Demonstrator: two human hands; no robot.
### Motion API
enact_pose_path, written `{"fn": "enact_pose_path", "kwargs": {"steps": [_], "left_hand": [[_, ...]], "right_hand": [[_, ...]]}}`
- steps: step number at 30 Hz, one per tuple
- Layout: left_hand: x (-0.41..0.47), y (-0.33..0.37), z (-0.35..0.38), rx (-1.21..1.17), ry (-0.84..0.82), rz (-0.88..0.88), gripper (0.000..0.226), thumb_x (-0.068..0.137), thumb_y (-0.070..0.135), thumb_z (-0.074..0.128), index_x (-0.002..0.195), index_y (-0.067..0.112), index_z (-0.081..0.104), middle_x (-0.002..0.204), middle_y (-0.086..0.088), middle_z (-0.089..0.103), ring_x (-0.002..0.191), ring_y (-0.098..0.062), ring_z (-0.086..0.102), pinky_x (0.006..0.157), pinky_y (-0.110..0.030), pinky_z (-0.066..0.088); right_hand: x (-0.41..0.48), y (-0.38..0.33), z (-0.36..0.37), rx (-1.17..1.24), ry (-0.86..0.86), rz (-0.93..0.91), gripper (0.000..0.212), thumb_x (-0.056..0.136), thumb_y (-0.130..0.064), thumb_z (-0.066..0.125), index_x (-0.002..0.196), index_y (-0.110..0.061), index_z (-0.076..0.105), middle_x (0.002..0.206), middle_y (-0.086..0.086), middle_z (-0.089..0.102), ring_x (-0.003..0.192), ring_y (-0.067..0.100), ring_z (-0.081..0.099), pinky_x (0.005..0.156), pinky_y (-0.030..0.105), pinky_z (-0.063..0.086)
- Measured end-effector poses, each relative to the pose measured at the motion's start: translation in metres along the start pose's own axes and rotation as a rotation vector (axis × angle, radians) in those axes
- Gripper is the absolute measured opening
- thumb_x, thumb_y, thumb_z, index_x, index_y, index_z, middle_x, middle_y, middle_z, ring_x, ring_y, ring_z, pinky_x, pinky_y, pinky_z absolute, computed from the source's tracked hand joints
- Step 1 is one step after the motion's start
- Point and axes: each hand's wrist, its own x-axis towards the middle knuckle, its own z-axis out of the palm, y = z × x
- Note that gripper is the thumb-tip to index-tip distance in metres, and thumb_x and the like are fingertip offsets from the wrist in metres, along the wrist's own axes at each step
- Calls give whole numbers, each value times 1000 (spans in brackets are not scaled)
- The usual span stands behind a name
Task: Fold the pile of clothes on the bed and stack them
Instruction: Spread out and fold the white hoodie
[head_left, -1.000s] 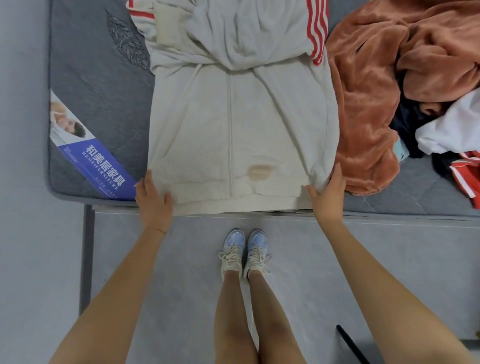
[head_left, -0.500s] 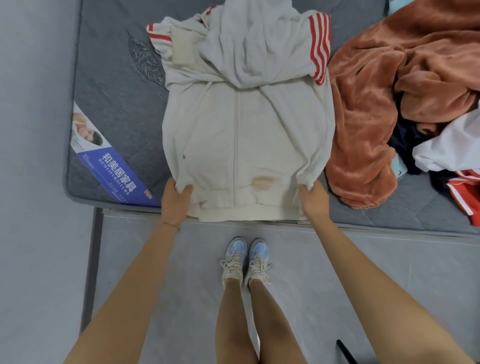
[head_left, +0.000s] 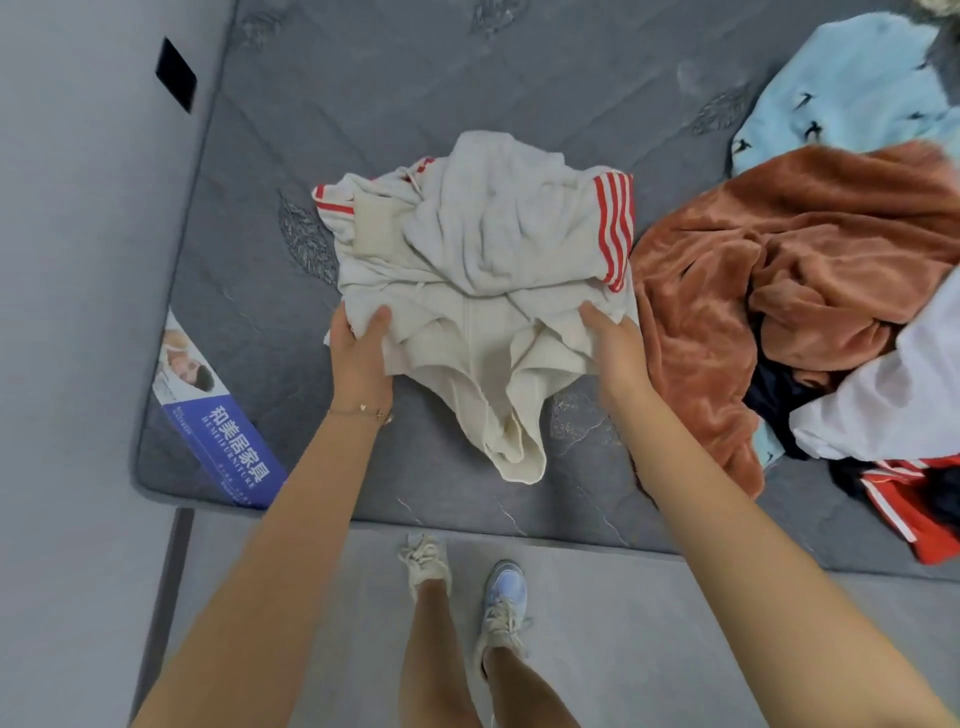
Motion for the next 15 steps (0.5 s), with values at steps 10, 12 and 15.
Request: {"fn": "enact_pose_path", "kwargs": {"steps": [10,12,15], "left_hand": [[101,46,36,-53,-33,-100,50,97,9,57,143,22,40,135,2,55,116,-17,59,85,-39,57],[127,55,37,-53,-25,-119,57,98,10,56,148,25,32,141,3,49,124,-19,53,90,-42,55],[165,68,42,-42,-1,-124,57,99,10,54,148,25,31,132,4,53,120,-18,55,87,-39,56]], "right_hand": [[81,-60,40,176,302,36,49,90,-28,65,131,-5,53,113,8,68,102,25,67,91,37,54],[100,-73,44,203,393,15,28,94,-24,61,117,-10,58,96,-1,66,89,17,64,80,30,52],[133,-89,43,197,515,-53,6,93,-25,60,90,-23,56,84,-7,59,83,13,59,82,30,48]]}}
